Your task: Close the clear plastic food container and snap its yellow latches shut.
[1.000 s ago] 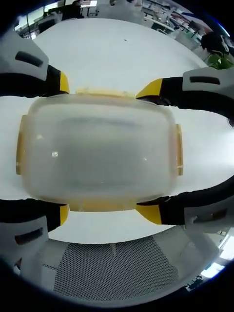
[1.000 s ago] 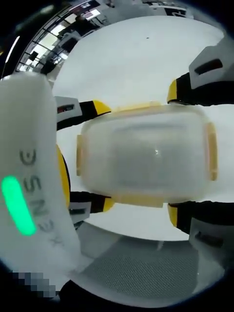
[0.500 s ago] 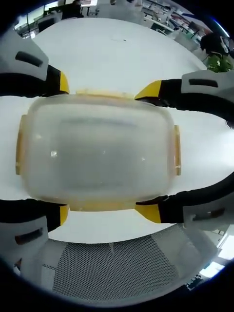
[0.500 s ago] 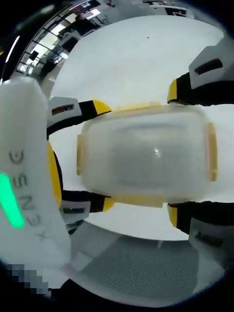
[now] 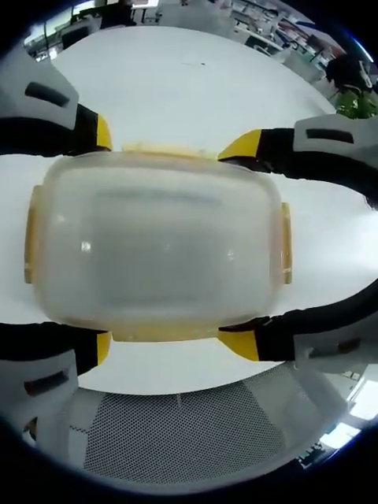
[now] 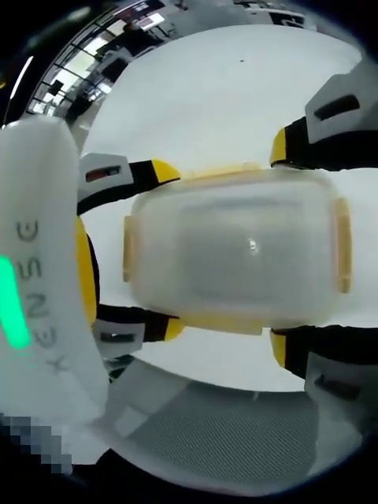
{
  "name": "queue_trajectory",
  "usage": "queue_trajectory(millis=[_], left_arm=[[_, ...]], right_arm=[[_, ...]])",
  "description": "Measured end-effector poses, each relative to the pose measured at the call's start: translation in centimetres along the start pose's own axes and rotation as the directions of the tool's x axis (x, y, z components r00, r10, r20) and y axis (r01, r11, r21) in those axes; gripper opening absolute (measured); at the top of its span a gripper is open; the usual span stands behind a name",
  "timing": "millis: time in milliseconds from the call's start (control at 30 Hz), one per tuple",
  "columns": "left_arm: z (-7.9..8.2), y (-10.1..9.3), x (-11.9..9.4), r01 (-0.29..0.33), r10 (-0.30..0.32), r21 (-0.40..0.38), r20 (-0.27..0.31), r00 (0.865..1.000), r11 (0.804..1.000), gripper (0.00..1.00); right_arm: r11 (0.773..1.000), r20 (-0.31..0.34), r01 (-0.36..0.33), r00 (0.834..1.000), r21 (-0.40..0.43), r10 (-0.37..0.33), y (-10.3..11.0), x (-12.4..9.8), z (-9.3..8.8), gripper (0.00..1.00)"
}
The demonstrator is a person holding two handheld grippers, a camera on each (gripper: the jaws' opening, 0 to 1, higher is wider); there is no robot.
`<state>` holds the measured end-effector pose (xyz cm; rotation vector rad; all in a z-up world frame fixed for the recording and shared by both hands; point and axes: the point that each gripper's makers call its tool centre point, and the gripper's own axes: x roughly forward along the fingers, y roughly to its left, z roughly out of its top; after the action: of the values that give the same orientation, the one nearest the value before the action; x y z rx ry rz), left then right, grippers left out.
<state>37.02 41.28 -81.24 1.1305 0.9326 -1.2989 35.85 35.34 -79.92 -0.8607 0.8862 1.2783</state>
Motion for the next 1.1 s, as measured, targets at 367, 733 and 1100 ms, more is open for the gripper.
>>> queue_trajectory(millis=[367, 733, 1100], left_arm=[[0.1, 0.5, 0.2, 0.022, -0.022, -0.019, 0.025, 0.999, 1.0, 0.9], [0.3, 0.8, 0.3, 0.031, -0.03, -0.028, 0.042, 0.999, 0.999, 0.9], [0.5, 1.6, 0.4, 0.034, -0.033, -0.024, 0.043, 0.999, 0.999, 0.9]], right_arm=[[1.0, -0.014, 0.003, 1.0, -0.016, -0.003, -0.6, 0.1, -0.1, 0.81], [1.0, -0.011, 0.004, 1.0, -0.022, -0.004, -1.0, 0.1, -0.2, 0.81], [1.0, -0.004, 0.009, 1.0, -0.013, -0.009, -1.9, 0.0, -0.3, 0.82]])
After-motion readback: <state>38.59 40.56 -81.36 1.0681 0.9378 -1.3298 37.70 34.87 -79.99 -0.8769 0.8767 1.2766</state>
